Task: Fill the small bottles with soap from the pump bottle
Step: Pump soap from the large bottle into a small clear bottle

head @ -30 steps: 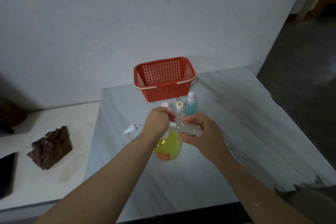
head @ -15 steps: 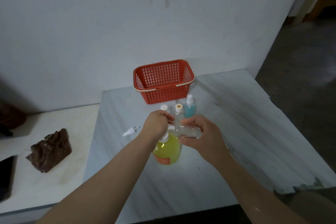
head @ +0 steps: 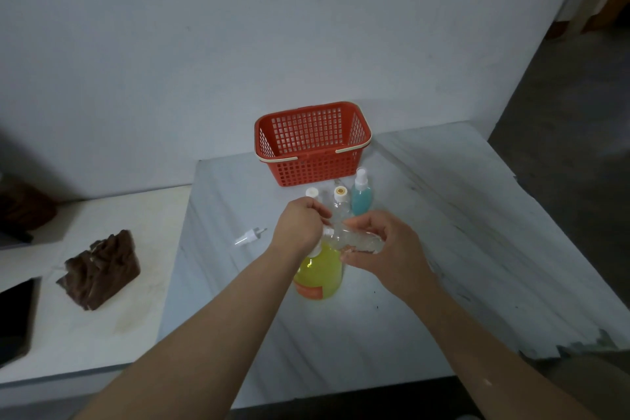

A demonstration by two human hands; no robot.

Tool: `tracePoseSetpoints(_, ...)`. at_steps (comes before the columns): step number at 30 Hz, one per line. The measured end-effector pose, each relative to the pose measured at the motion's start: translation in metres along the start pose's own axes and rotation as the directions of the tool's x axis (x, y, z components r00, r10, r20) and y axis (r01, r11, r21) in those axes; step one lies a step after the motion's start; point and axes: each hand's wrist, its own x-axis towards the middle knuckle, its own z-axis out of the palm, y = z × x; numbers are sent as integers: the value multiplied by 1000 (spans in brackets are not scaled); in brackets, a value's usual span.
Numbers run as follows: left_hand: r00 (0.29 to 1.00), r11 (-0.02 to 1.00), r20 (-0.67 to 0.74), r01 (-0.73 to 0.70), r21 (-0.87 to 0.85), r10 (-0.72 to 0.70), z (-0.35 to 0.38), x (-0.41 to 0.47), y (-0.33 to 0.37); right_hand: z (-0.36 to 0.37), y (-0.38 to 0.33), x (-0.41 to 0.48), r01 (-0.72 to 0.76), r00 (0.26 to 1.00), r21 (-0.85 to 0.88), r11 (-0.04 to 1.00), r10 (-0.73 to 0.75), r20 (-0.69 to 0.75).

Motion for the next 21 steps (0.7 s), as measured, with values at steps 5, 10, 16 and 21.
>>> tracePoseSetpoints(5, 1000, 1000, 21, 15, -21, -14, -4, -1, 4, 1, -4, -2, -17, 1000, -1, 1000, 17, -19)
tracePoseSetpoints(10, 995, 992, 76, 70, -108, -62, -8, 1, 5, -1, -10, -2, -11, 1000, -13, 1000, 10, -14)
tracePoseSetpoints(16, 998, 998, 54, 32, -55, -29, -6, -2, 5, -1, -7, 0, -16, 1000, -12, 1000, 16, -4)
tracePoseSetpoints(21, 1000, 999, 22, 7, -36, -6, -1, 0, 0, 1, 1, 3, -19, 1000, -7, 1000, 19, 11)
